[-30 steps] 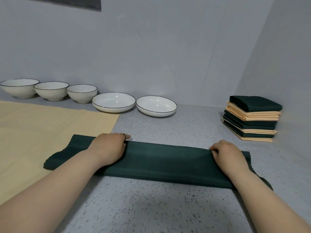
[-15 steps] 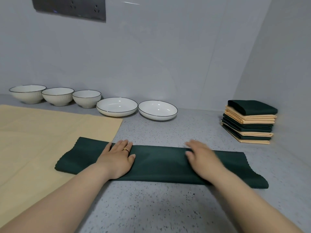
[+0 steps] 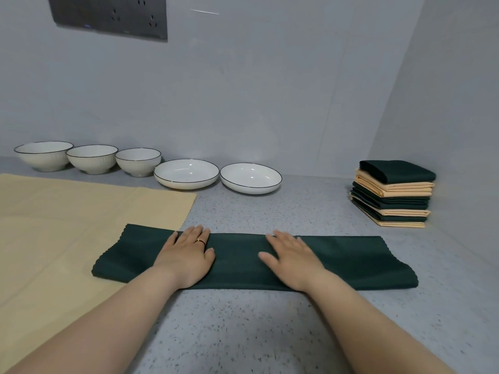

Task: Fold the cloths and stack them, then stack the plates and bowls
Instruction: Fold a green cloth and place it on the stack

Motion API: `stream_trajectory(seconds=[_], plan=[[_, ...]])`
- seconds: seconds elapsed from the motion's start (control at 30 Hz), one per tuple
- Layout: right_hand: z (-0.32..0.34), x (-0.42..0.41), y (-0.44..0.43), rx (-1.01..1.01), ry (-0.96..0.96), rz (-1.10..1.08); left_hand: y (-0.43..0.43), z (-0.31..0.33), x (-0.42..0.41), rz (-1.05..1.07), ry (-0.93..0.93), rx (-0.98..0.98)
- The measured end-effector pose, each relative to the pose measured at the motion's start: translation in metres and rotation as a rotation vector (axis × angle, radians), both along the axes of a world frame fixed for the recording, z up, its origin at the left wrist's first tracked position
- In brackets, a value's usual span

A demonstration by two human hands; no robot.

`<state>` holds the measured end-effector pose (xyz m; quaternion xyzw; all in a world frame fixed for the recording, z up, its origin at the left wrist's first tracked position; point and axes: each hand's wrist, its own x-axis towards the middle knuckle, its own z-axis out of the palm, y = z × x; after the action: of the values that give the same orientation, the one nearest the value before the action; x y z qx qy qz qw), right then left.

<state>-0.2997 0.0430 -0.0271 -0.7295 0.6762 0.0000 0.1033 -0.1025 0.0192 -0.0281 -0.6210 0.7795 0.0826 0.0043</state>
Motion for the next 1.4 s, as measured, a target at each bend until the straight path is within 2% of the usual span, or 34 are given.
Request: stream_trajectory(seconds=[0.17,0.3,0.6,0.73,0.93,1.23,1.4], plan=[[0.004,-0.072,0.012,-0.001,0.032,-0.17,0.001,0.001,0.016,0.022,-0.042,0.009],[0.004,-0.112,0.021,-0.008,0.045,-0.316,0.0,0.003,0.053,0.146,-0.069,0.007],[0.006,-0.113,0.028,-0.076,0.088,-0.417,0.002,0.003,0.067,0.187,-0.047,-0.023],[0.019,-0.08,0.032,-0.174,0.07,-0.271,0.0,0.002,0.068,0.182,-0.04,-0.046],[0.028,-0.005,0.019,-0.065,-0.085,0.106,-0.001,-0.001,0.07,0.172,0.001,-0.07],[0.002,0.013,0.002,0.034,-0.107,0.108,-0.008,-0.006,0.075,0.146,0.08,-0.152],[0.004,0.01,0.003,0.08,-0.144,0.157,-0.02,0.016,0.074,0.111,-0.033,-0.114]])
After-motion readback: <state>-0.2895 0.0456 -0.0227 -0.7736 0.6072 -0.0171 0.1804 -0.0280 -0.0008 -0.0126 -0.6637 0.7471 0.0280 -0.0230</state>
